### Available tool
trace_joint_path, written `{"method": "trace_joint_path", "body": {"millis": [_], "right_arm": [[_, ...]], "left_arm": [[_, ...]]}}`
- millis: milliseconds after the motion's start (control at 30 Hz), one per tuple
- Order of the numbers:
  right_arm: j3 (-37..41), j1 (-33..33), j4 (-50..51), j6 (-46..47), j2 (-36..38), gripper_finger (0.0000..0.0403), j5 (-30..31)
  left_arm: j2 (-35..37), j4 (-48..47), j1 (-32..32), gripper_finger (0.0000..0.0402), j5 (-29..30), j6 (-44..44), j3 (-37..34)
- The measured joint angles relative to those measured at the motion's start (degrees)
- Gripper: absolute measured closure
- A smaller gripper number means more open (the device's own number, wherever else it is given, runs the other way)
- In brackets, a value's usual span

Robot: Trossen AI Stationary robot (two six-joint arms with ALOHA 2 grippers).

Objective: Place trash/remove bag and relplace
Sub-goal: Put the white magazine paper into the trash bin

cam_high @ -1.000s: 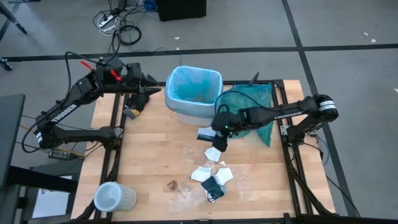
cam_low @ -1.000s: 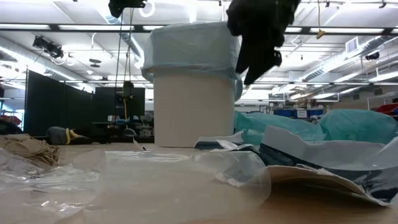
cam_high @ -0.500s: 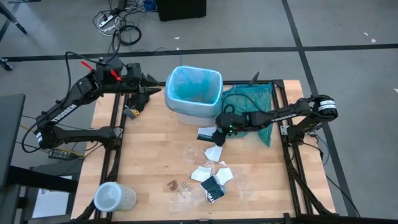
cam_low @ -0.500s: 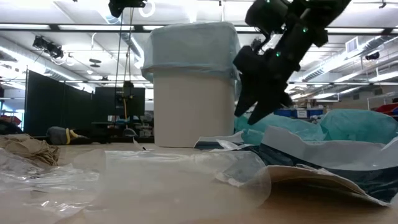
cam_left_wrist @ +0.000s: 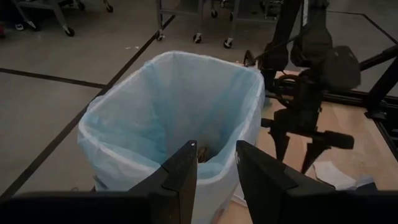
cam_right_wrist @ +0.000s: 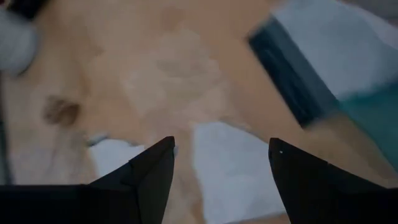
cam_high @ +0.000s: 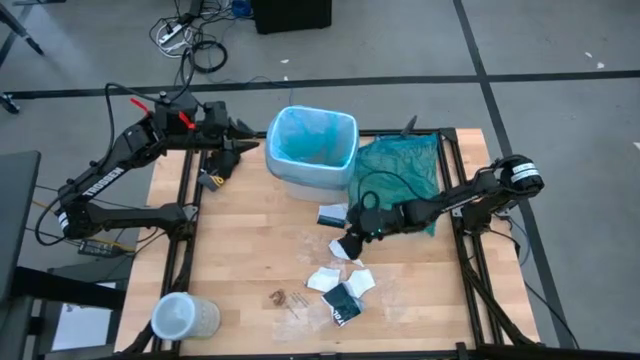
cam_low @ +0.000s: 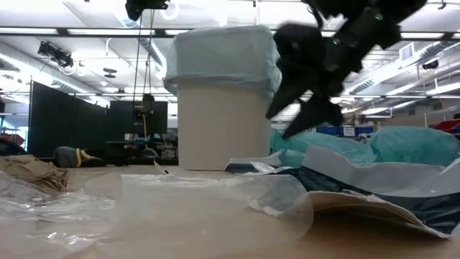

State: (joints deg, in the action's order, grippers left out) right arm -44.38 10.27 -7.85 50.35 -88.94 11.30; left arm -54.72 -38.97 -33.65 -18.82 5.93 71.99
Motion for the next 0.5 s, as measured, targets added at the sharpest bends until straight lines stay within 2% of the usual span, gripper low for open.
{"method": "trace_joint_path", "body": {"millis": [133, 267, 500], "right_arm": [[5.3, 1.8, -4.4, 9.5, 0.0, 0.0156, 7.8], [10.8, 2.2, -12.5, 16.7, 0.0, 0.0156, 11.4], [13.4, 2.0, -17.8, 17.5, 0.0, 0.0154, 13.8]], "left_arm": [[0.0, 0.0, 0.0, 0.0281, 0.0, 0.0, 0.0], [0.0, 0.0, 0.0, 0.0281, 0.0, -0.1, 0.0], [0.0, 0.0, 0.0, 0.0281, 0.0, -0.2, 0.0]]}}
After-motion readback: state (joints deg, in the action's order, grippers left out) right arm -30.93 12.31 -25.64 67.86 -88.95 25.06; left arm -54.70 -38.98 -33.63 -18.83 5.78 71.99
